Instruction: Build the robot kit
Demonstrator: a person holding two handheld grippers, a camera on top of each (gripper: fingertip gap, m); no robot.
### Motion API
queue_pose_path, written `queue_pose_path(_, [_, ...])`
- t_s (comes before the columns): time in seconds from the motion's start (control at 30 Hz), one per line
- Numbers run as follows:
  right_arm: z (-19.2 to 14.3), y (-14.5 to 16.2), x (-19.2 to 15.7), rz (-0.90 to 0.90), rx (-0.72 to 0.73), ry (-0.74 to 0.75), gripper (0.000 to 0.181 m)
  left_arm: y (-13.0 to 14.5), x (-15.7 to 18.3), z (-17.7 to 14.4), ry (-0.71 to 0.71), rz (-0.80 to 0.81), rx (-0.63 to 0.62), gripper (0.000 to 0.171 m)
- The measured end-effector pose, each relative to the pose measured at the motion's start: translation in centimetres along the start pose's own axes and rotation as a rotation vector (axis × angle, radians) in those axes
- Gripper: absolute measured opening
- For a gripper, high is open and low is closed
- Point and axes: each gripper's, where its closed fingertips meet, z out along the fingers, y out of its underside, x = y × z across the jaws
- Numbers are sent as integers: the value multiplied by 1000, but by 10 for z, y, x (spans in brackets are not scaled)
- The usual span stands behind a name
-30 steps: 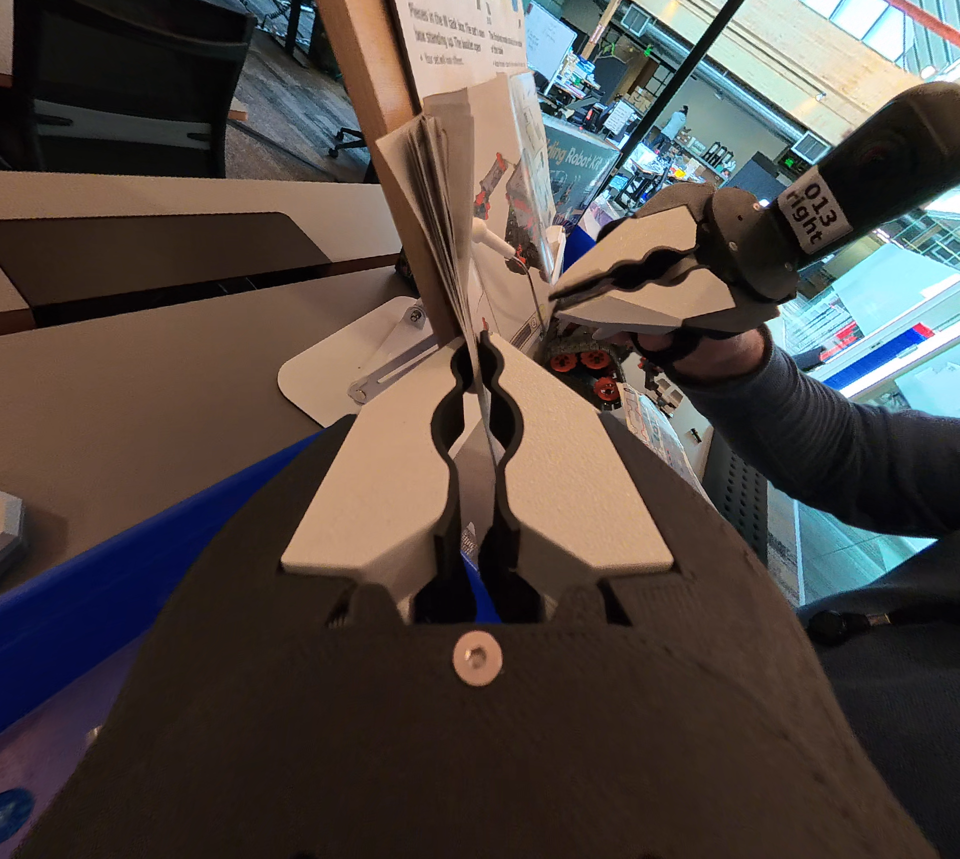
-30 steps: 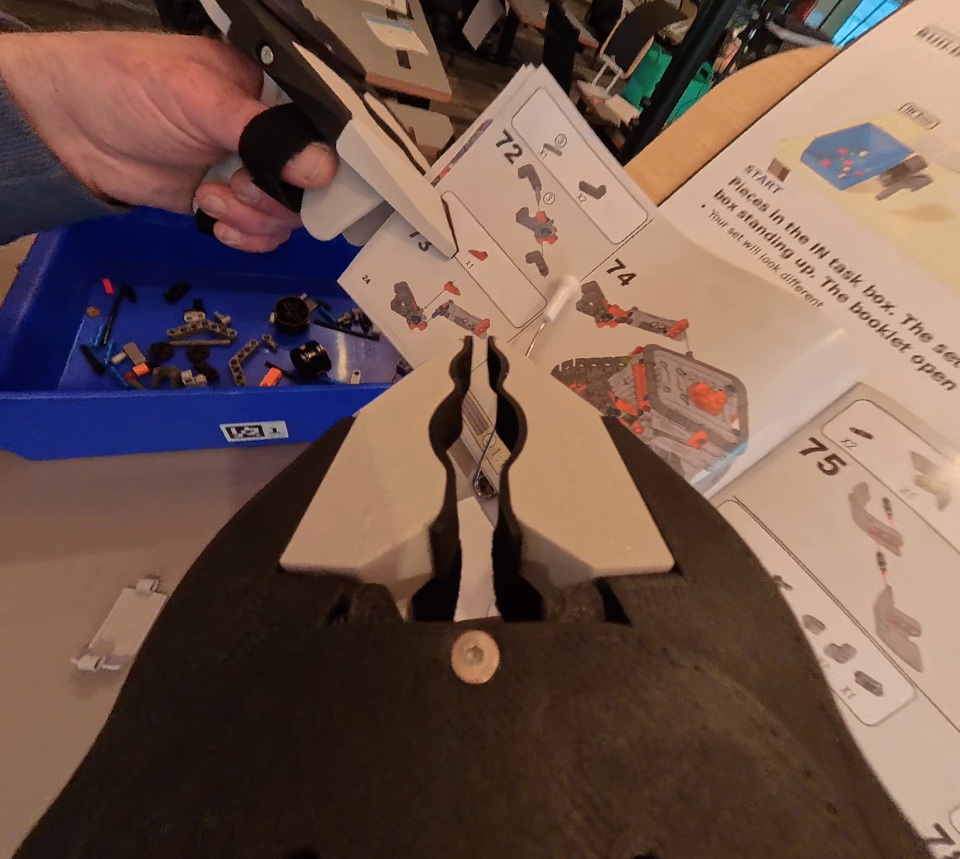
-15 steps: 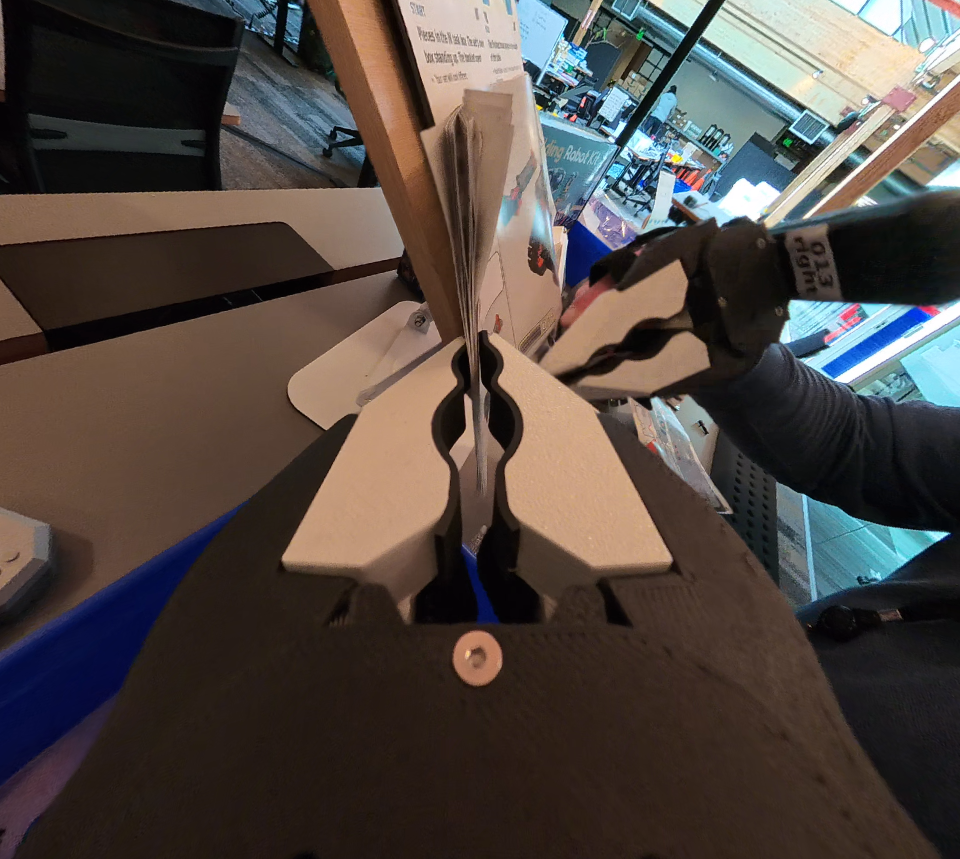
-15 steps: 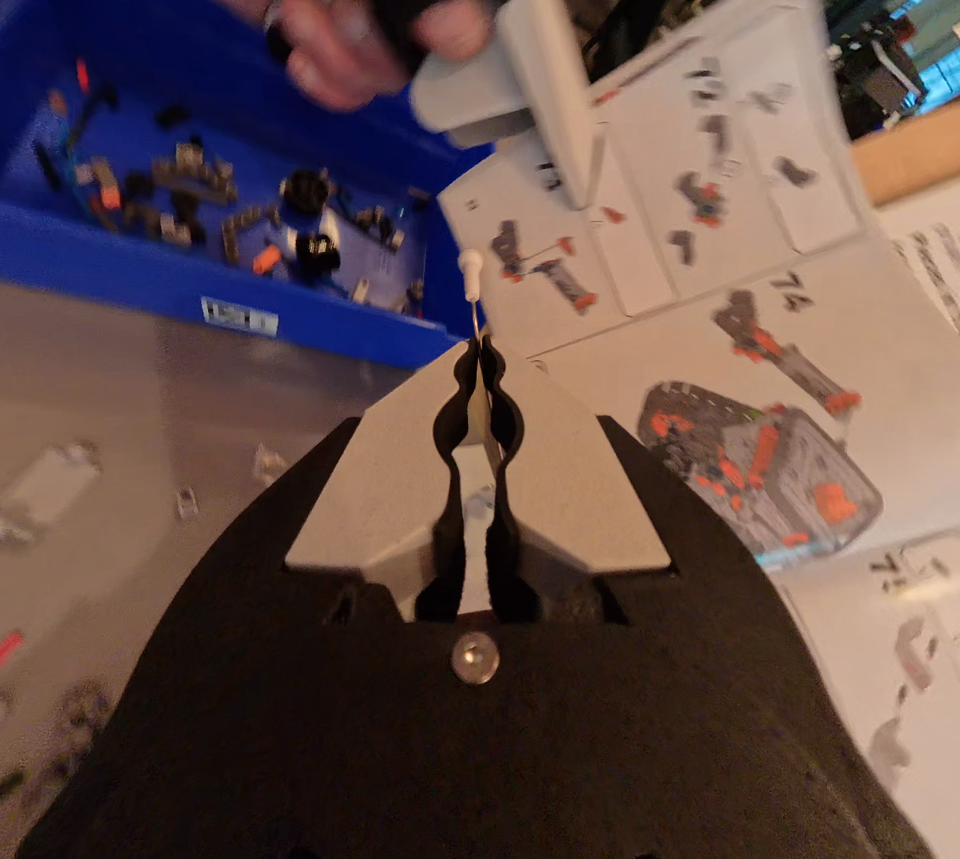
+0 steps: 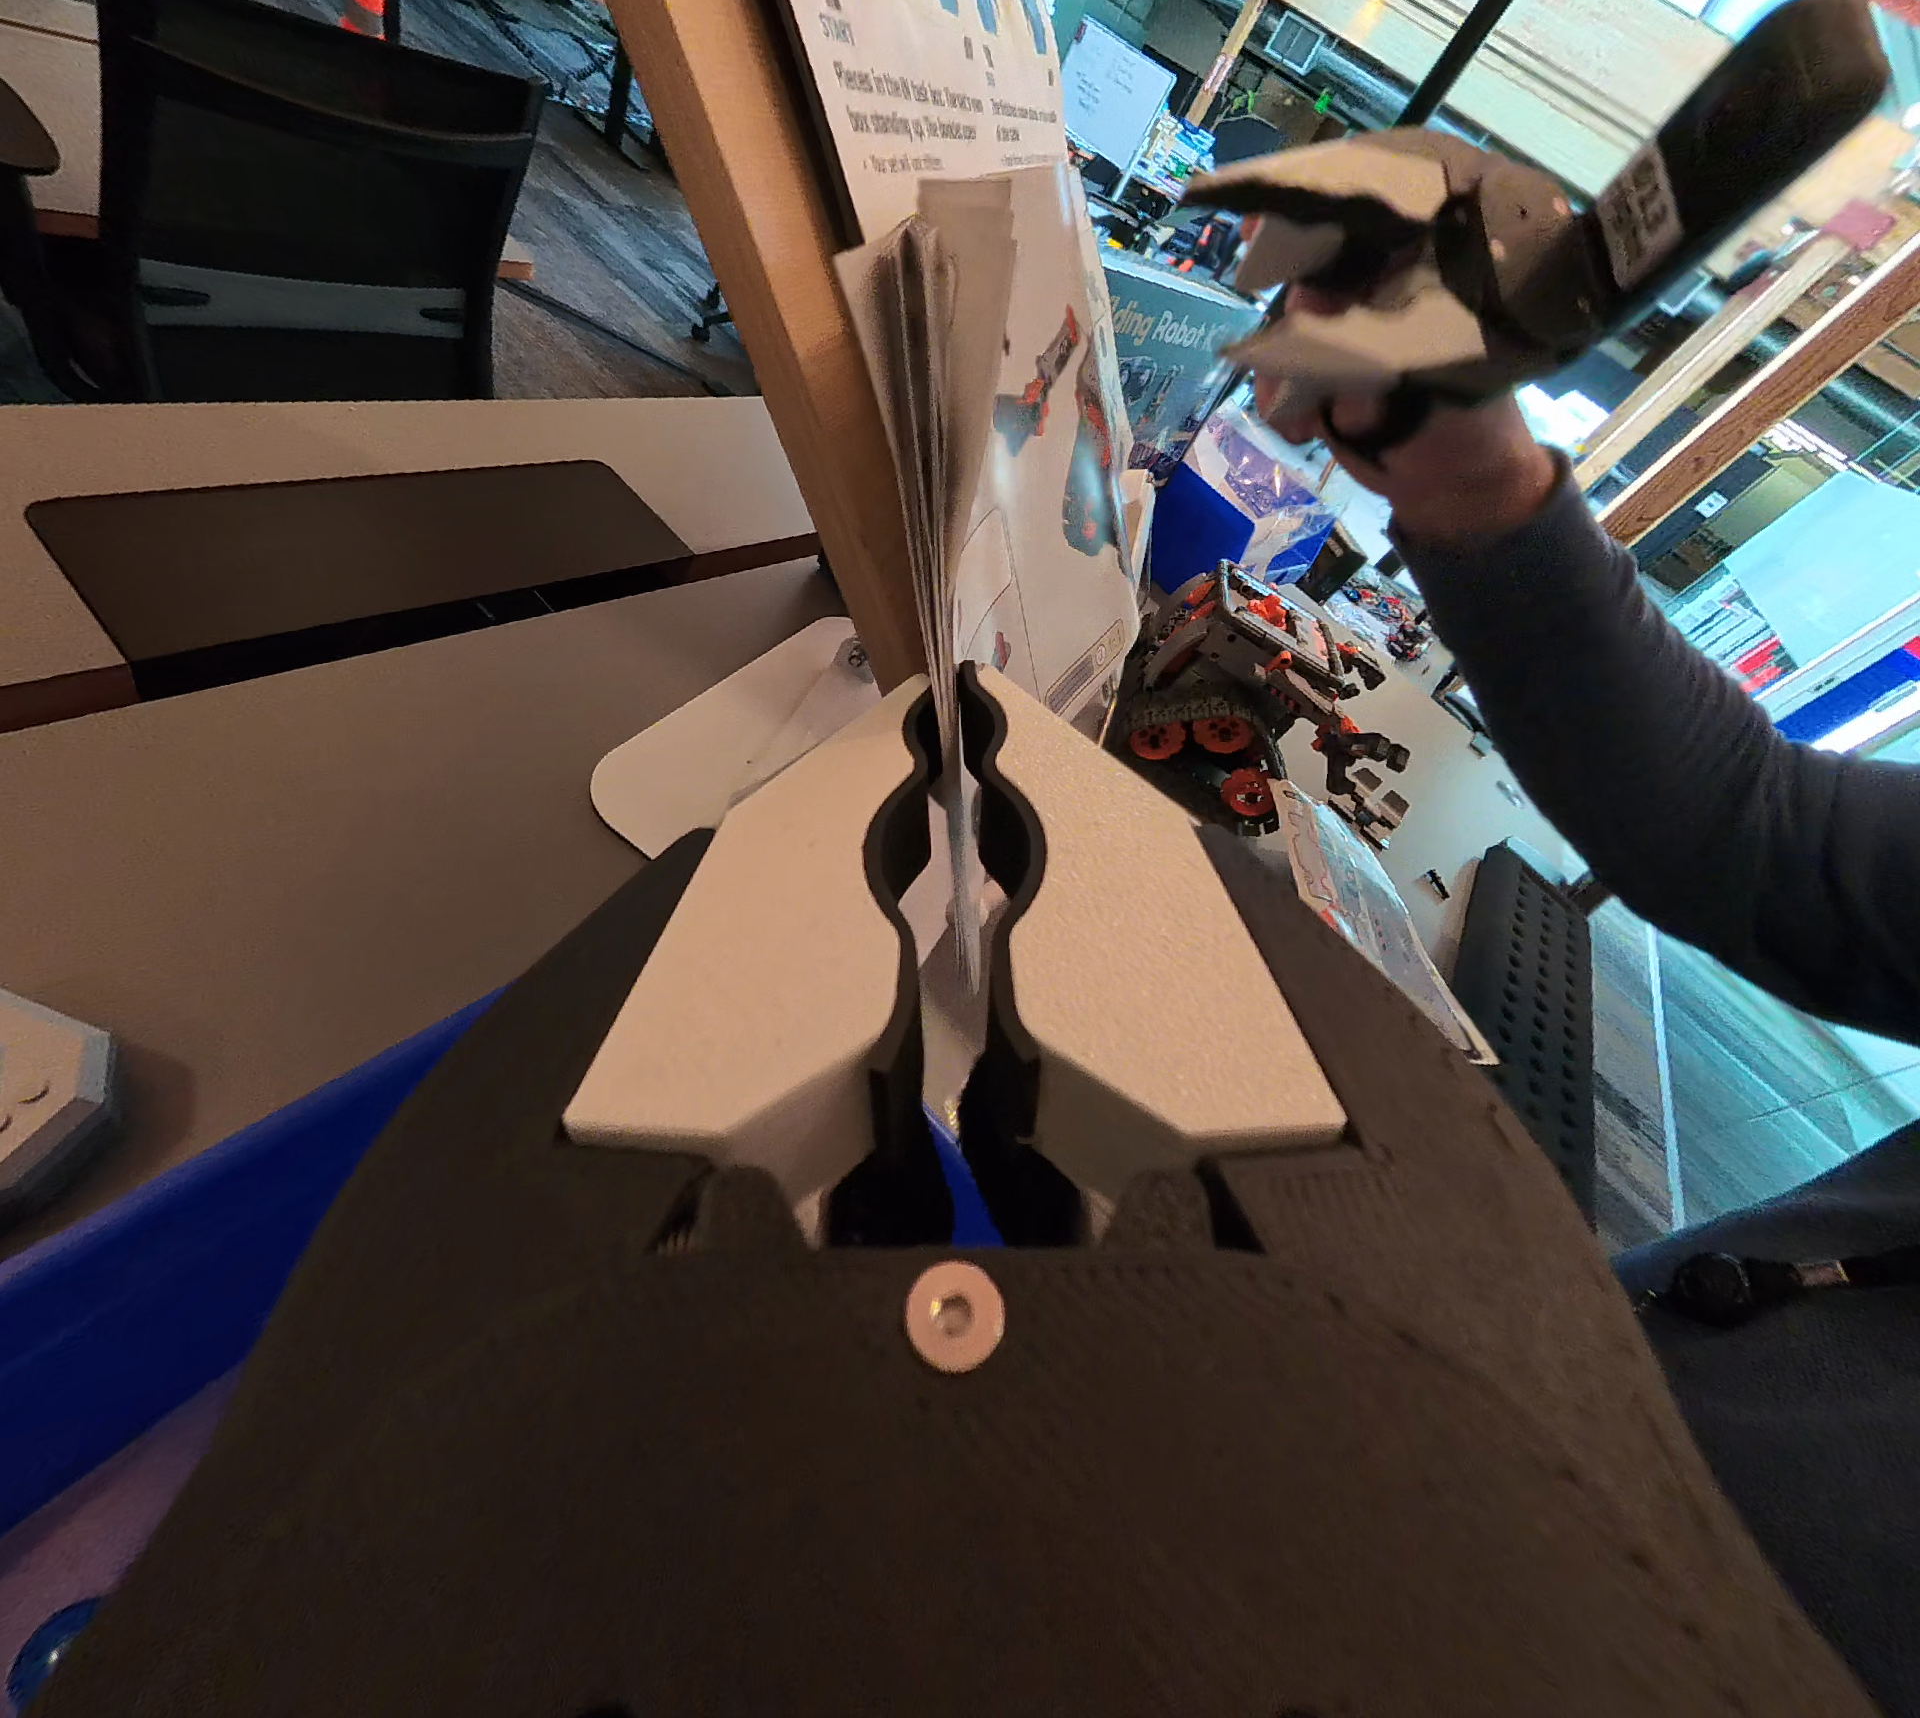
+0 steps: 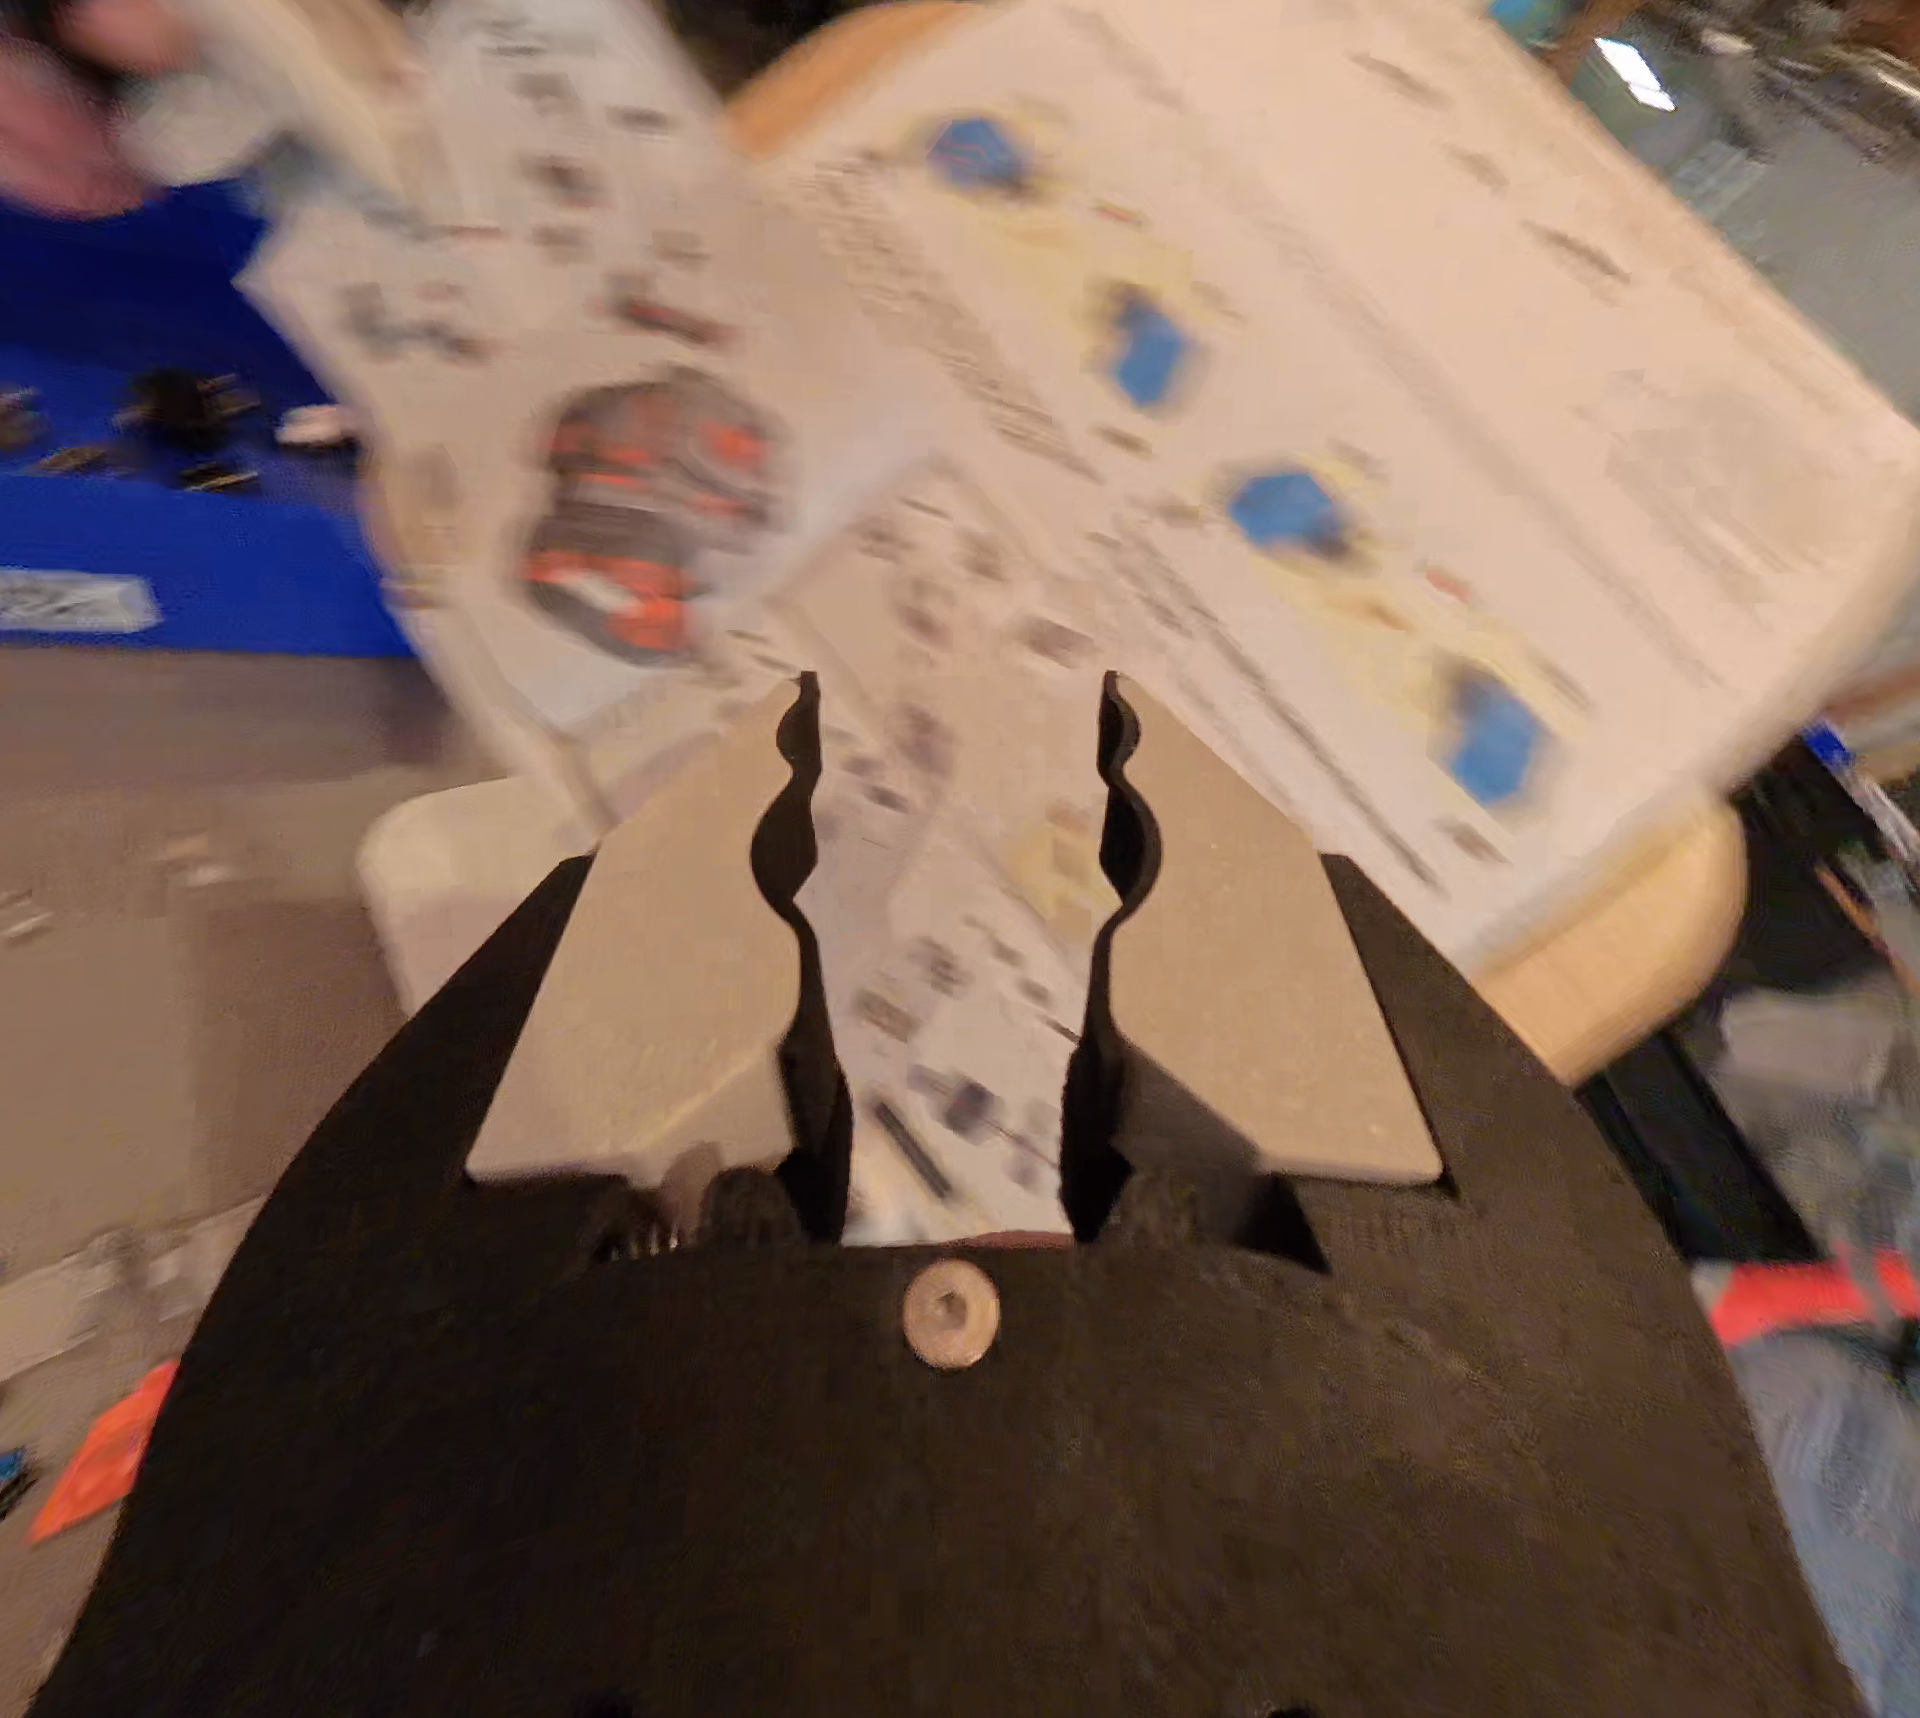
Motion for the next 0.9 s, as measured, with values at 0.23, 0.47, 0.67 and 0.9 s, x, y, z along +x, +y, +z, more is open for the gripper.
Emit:
queue_pose_path(0.23, [-8,76,84,144,-116,120,58,3,-1,-1,-30,1,5,0])
queue_pose_path(0.47, [-16,75,91,34,-70,222,32,2,-1,0,-59,14,8,0])
queue_pose_path(0.67, [-12,76,85,-64,-77,237,38,5,-3,1,-71,6,6,0])
queue_pose_path(0.9, [-6,79,79,61,-63,109,25,7,-3,3,-70,3,-4,0])
